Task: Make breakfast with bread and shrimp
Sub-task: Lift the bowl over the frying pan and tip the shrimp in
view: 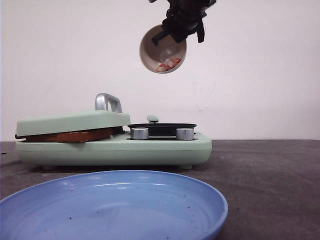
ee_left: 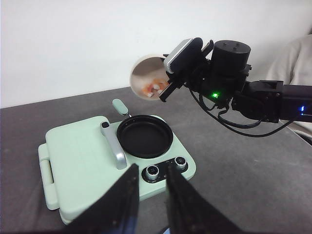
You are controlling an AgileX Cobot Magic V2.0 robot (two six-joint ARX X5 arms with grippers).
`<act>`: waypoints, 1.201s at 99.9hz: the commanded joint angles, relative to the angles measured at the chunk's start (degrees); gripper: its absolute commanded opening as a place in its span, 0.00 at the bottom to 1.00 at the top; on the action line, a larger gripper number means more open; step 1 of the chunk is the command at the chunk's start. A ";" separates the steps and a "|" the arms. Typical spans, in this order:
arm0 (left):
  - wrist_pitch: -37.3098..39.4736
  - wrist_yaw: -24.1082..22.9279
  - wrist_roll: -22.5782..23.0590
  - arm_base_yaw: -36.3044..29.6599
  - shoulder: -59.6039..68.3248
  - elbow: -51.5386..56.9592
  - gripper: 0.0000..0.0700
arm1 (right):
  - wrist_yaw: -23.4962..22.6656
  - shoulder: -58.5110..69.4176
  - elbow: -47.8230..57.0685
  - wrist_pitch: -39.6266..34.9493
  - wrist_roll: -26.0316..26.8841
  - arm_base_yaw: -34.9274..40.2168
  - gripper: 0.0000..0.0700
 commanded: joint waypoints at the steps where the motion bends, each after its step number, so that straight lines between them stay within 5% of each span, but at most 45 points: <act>1: 0.59 -0.22 0.90 -0.31 0.31 1.01 0.02 | 0.28 1.16 1.27 2.12 -7.06 0.92 0.00; 57: 0.15 -0.20 0.92 -0.31 0.31 1.01 0.02 | 0.63 1.18 1.27 10.93 -18.03 1.75 0.00; 89: -0.59 -0.17 0.90 -0.31 0.31 1.03 0.02 | 0.68 1.18 1.27 11.76 -18.69 2.16 0.00; 103: -0.61 -0.20 0.90 -0.31 0.31 1.03 0.02 | 3.58 0.63 1.29 8.35 -7.45 2.08 0.00; 120: -0.22 -0.20 0.90 -0.31 0.31 1.03 0.02 | 3.50 -4.39 2.69 -13.97 16.39 -2.40 0.00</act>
